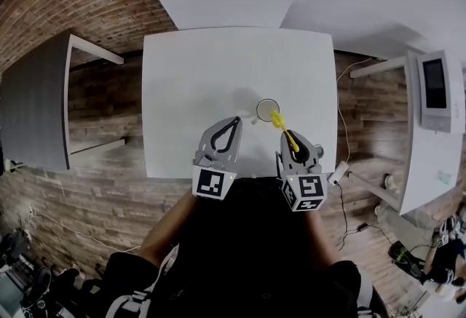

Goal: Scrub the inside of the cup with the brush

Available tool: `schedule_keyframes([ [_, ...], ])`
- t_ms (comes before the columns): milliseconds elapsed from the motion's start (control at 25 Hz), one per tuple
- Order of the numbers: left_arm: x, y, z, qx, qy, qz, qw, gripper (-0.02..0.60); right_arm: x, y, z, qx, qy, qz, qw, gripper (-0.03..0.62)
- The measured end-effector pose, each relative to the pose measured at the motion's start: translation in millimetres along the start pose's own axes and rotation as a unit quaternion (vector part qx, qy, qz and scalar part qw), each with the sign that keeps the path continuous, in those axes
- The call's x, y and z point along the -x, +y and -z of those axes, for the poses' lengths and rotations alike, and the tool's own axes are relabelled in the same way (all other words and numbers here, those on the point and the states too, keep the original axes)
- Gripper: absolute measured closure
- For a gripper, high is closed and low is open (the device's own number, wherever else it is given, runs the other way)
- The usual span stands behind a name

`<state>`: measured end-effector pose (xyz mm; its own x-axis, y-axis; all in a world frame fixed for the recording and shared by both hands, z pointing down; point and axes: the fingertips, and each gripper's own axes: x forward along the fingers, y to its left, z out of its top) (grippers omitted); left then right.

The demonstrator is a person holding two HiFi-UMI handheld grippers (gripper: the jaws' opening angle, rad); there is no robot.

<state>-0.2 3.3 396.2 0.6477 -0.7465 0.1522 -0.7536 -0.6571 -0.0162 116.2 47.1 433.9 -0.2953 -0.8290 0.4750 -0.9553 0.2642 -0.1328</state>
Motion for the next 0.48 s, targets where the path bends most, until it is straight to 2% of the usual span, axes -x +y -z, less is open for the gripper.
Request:
schedule_keyframes([
  [280,-8,-12,2,-0.013,0.009,0.028,0.9995,0.577,-2,1,-5,-0.002,-0.007,0.014,1.0,0.565],
  [480,-10,-13,2,-0.013,0.006,0.029,0.9995,0.577,-3,-2,-6,-0.003,-0.012,0.017,1.0,0.565],
])
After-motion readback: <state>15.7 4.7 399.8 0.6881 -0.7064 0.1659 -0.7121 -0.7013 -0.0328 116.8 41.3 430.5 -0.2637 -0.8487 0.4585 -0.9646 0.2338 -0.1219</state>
